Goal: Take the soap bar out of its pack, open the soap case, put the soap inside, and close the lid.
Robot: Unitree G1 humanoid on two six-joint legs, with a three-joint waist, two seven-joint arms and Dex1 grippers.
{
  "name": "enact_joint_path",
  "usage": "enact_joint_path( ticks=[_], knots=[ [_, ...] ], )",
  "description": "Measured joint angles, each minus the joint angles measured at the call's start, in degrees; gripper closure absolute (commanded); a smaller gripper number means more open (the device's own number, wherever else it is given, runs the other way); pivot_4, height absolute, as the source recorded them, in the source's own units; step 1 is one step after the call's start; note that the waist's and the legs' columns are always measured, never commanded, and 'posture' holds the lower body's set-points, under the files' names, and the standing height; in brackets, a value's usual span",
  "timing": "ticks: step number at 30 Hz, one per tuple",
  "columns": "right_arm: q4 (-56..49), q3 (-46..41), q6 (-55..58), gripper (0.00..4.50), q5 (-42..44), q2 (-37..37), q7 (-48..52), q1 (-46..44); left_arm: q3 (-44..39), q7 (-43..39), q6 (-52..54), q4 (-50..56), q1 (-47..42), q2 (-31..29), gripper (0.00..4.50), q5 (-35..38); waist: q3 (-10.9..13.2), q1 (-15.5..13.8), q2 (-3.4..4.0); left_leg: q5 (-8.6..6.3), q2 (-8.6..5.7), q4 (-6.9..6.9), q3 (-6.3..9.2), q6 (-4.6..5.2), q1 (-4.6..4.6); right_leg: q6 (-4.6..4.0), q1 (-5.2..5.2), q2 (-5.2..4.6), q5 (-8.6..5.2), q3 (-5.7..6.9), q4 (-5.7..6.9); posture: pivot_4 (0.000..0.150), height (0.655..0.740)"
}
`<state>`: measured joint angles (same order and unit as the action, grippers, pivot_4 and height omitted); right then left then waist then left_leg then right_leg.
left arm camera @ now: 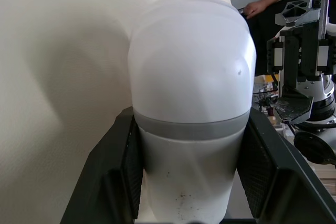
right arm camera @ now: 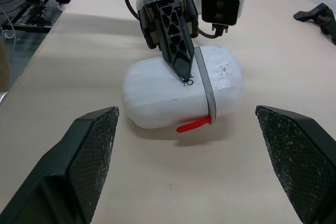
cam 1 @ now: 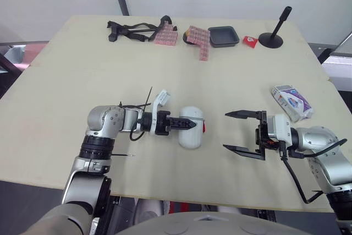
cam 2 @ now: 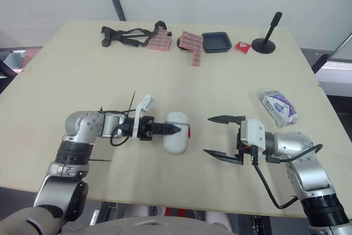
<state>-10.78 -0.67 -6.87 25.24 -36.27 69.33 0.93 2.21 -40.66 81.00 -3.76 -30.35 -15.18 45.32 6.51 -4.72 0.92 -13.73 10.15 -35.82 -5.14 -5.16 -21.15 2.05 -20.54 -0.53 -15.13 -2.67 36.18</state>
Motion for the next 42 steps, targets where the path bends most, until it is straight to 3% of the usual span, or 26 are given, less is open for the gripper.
enact_joint_path(
  ticks=[2,7,13,19,25,31,34,42],
  knots=[
    [0.26,0.09,0.41,0.00,0.15,0.10,-0.22,-0.01,1.43,-0.75,-1.18,-0.18,-0.54,-0.72,1.59,-0.10,0.00,0.04,0.00,0.00,-0.04,0.02,0.00,0.00,0.08,0.00,0.07,-0.05,0.00,0.00,-0.04,0.150,0.7400],
    [1.16,0.19,0.55,0.00,0.19,0.18,-0.20,-0.23,5.14,-2.92,-4.82,-0.61,-0.71,-2.09,0.02,-2.00,-0.02,0.15,0.01,0.01,-0.12,0.11,0.00,0.01,0.16,0.00,0.14,-0.13,0.00,0.01,-0.09,0.150,0.7400],
    [1.50,0.18,1.52,0.00,0.40,0.33,-0.56,-0.55,7.59,-5.89,-8.04,-0.34,-0.77,-4.88,0.02,-2.28,-0.01,0.63,0.00,0.09,-0.27,0.23,0.00,0.09,0.24,0.01,0.17,-0.28,0.00,0.01,-0.07,0.150,0.7400],
    [3.01,0.15,1.59,0.00,0.45,0.40,-0.70,-0.72,10.37,-10.65,-16.20,0.74,-0.70,-12.33,0.02,-6.05,0.01,1.16,-0.02,0.35,-0.34,0.99,-0.01,-0.07,0.41,0.01,0.17,-0.26,0.01,0.03,-0.36,0.150,0.7400],
    [4.95,-0.63,2.73,0.00,0.54,0.31,-1.70,-1.18,11.28,-17.01,-37.51,2.72,3.38,-19.78,0.02,-16.39,0.04,0.69,0.01,0.29,-0.35,1.11,0.03,0.01,0.10,0.03,0.17,-0.24,0.02,0.22,-0.70,0.150,0.7400],
    [7.05,-0.99,3.80,0.00,0.63,0.89,-3.45,-1.32,8.17,-16.93,-59.44,2.31,10.34,-19.48,0.02,-23.62,0.06,-0.15,-0.01,0.26,-0.38,1.06,0.13,0.05,-0.08,0.04,0.15,-0.33,0.01,0.46,-0.77,0.150,0.7400],
    [8.08,-1.40,3.77,0.00,0.63,2.29,-4.77,-1.09,3.32,-13.92,-66.70,2.10,13.74,-16.45,0.02,-23.90,0.05,0.16,-0.02,0.27,-0.38,1.03,0.13,0.04,-0.05,0.04,0.15,-0.38,0.02,0.47,-0.68,0.150,0.7400],
    [10.57,-2.19,2.07,0.00,0.42,2.42,-4.70,-0.08,0.65,-10.31,-72.89,1.80,19.10,-15.27,0.02,-26.53,0.05,0.45,-0.03,0.27,-0.35,1.01,0.13,0.04,-0.03,0.04,0.14,-0.36,0.01,0.46,-0.63,0.150,0.7400]
  ],
)
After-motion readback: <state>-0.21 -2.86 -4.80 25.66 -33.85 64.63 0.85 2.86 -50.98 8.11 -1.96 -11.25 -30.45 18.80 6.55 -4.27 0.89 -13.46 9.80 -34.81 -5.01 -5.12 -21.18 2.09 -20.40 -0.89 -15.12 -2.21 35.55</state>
